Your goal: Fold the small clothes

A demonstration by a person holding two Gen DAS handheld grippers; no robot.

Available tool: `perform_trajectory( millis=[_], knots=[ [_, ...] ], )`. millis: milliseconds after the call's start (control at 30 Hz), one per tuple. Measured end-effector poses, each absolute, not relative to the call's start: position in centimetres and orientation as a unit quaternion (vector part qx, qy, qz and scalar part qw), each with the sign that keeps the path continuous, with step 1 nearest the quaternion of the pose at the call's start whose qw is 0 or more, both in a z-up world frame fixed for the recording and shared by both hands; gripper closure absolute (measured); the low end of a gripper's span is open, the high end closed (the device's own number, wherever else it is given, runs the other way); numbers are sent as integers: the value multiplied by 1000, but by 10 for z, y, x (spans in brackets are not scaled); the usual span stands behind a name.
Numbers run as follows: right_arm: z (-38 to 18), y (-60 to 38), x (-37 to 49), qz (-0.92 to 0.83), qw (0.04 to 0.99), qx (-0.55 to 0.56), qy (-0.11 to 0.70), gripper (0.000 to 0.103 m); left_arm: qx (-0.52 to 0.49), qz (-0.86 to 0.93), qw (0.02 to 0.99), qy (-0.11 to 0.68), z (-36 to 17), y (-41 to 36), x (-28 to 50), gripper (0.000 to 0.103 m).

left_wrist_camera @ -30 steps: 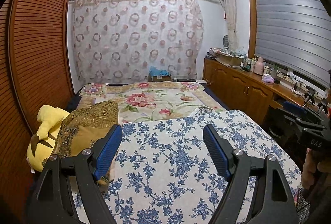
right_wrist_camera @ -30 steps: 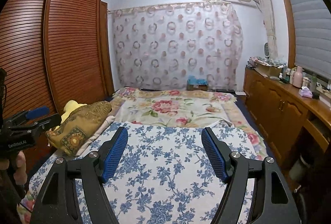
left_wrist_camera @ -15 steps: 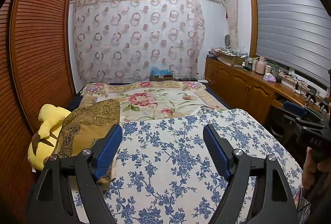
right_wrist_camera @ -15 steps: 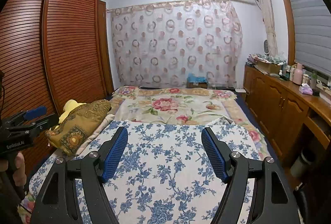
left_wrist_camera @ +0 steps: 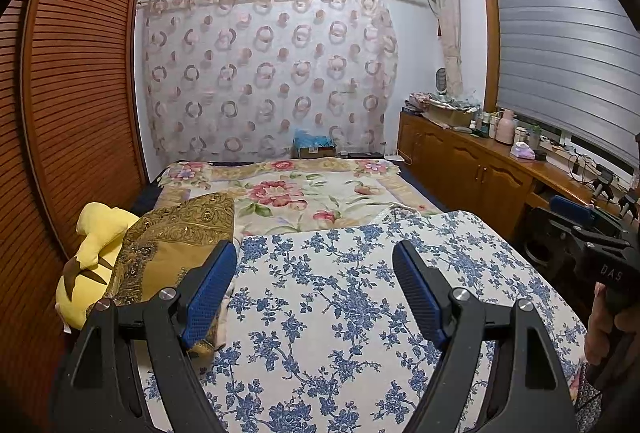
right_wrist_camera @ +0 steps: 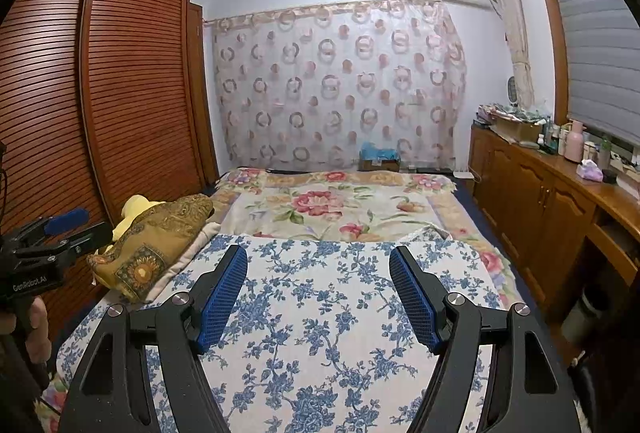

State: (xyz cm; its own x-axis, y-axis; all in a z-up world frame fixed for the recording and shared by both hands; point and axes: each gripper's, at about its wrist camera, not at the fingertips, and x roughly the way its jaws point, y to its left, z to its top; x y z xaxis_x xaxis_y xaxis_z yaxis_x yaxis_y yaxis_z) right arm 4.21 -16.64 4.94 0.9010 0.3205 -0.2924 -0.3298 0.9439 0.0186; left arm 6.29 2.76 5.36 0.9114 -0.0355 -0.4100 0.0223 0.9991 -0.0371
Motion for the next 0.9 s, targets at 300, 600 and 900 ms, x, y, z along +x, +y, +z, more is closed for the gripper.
perform_trajectory(
  millis=[300,600,900],
  knots=[
    [51,-168,40,167,975,-15,146,28,-16,-14,978,209,53,33,62,22],
    [51,-169,39,168,975,-15,146,28,-15,-13,978,208,53,32,62,22],
    [54,-167,38,167,975,-14,148,28,-15,-14,978,208,52,32,62,22]
  ],
)
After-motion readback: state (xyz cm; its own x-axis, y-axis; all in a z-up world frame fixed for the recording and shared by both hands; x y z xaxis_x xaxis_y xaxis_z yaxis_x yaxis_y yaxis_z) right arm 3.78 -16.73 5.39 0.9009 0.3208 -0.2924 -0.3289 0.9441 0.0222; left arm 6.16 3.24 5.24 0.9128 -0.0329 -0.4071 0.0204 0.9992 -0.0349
